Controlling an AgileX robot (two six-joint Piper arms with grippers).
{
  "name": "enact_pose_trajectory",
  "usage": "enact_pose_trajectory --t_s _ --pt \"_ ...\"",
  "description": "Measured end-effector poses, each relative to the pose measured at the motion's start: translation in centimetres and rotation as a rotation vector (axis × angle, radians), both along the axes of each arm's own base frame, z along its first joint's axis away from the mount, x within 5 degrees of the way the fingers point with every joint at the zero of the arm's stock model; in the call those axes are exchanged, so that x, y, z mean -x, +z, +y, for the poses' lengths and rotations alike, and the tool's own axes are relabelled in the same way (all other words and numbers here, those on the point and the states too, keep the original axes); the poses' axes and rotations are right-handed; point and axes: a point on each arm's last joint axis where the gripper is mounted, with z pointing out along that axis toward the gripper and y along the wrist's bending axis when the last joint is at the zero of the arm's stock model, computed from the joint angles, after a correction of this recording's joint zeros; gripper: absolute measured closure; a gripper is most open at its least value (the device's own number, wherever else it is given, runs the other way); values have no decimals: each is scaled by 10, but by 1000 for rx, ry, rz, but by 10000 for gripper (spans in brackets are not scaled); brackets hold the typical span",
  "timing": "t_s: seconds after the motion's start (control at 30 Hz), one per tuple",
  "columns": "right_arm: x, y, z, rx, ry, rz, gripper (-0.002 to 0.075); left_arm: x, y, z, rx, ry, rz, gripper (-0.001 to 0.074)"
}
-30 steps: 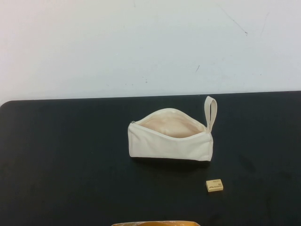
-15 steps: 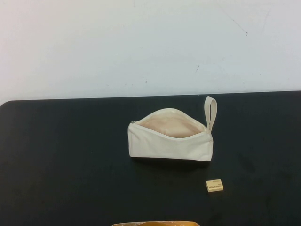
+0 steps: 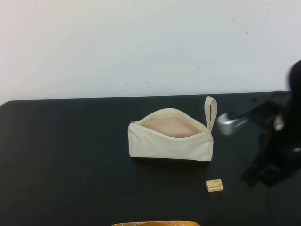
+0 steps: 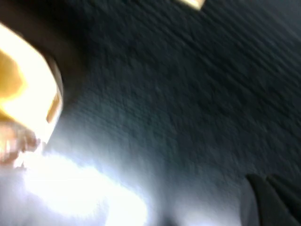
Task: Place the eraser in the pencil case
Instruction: Pick up the eraser from the table
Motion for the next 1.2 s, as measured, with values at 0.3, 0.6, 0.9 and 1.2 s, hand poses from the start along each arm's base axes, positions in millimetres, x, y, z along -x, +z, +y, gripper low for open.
enact_pose_trajectory --t_s 0.3,0.6,0.9,1.2 --pt "-35 -59 28 -67 -76 7 499 0 0 0 0 0 0 736" --pt "-49 -93 44 -147 -123 24 179 0 0 0 -2 -1 0 736" --pt "-59 -107 49 -179 -132 -29 169 0 0 0 -2 -1 0 736" --pt "-70 -121 47 -131 -187 -95 172 0 0 0 -2 -1 0 736"
